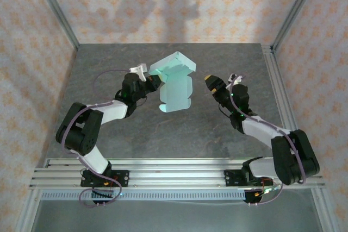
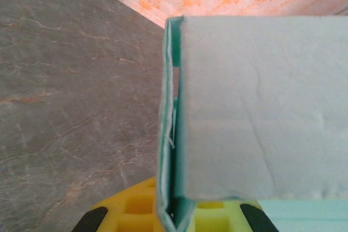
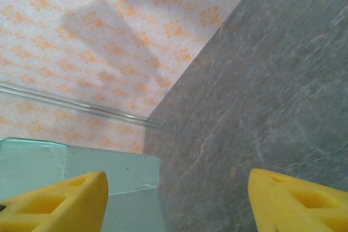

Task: Fold the paper box

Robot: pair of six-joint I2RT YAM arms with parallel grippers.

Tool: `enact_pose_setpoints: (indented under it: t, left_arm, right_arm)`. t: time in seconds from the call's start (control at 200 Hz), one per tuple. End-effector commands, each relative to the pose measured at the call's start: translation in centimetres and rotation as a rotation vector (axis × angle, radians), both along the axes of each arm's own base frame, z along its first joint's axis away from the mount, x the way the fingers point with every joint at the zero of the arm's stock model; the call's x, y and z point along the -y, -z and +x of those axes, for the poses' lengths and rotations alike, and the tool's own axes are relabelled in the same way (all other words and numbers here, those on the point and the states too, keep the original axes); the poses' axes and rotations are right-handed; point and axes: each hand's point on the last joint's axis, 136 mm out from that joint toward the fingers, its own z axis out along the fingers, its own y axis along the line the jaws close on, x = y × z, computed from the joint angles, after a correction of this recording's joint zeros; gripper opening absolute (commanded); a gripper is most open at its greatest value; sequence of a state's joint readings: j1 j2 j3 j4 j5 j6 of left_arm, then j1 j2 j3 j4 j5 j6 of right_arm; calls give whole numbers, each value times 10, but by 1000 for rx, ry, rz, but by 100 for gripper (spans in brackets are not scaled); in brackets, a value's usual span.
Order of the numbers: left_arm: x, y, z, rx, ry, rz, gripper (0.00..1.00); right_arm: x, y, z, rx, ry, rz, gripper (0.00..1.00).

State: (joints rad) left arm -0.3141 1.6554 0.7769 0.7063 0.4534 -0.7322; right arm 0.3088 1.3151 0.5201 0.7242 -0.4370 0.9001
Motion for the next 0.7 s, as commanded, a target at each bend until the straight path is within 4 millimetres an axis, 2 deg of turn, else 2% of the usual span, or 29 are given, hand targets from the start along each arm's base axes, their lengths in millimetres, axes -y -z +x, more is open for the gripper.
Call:
enact_pose_setpoints:
  t: [0.0,0.26,0.526,0.691]
  left_arm:
    - [8,-29,0,77,39,-68,0]
    - [19,-37,-1,99,102,-100,0]
    - [21,-40,-2,108,116,-95,0]
    - [23,-40,-4,113,128,-83,0]
  right_arm:
    - [-17,-50,2,121,-84,132,68]
    - [-44,-73,3,164,-174,216,61]
    - [-69,-80,-2,171,-238,215,57]
    - [-76,-83,-3,174,-255,218,52]
